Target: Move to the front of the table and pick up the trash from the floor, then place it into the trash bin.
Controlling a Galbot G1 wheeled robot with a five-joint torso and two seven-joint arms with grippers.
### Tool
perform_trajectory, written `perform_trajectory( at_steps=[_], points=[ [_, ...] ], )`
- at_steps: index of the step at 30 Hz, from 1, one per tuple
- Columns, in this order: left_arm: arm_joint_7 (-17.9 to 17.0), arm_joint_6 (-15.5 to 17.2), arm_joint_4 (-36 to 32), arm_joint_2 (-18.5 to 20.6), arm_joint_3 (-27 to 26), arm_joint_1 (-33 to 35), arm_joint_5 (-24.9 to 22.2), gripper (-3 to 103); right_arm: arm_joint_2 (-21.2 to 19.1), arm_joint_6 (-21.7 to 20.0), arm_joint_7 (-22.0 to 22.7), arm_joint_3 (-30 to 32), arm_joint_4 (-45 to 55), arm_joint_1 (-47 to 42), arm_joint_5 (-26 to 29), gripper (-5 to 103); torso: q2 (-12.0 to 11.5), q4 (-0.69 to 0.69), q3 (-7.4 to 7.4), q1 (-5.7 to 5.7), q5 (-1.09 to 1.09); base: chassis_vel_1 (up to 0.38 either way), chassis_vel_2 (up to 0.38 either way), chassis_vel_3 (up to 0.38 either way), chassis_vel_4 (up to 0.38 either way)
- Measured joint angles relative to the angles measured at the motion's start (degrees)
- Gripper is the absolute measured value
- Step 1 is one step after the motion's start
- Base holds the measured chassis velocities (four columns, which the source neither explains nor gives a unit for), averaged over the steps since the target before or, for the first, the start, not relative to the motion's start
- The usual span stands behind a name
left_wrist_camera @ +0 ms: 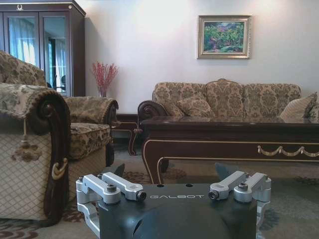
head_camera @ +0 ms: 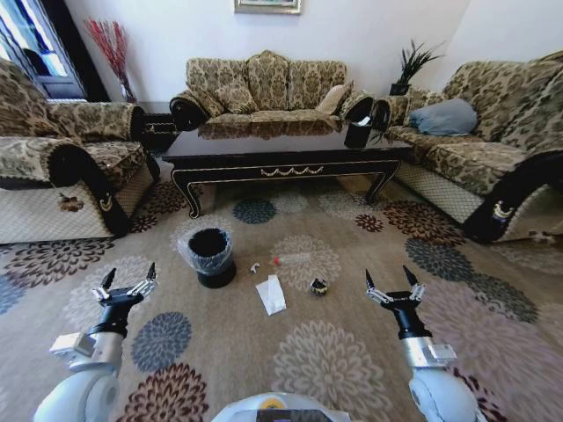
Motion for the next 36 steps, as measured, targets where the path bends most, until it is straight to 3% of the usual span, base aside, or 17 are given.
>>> perform_trajectory(
  at_steps=[17,36],
  points=[
    [0.03,0.02,0.28,-0.11,-0.02,0.05,0.23,100,-0.25,0.16,0.04,-1.09,-0.71,0.77,-0.40,100,0.00,0.00,0.01,0.01,0.01,-0.154,0.167,0.169,-0.163],
    [0.04,0.00,0.18,0.15,-0.41,0.61,0.28,100,-0.19,0.39,0.08,-1.58,-1.06,0.85,-0.65,100,0.01,0.00,0.00,0.00,0.01,-0.039,0.046,0.035,-0.042]
  ],
)
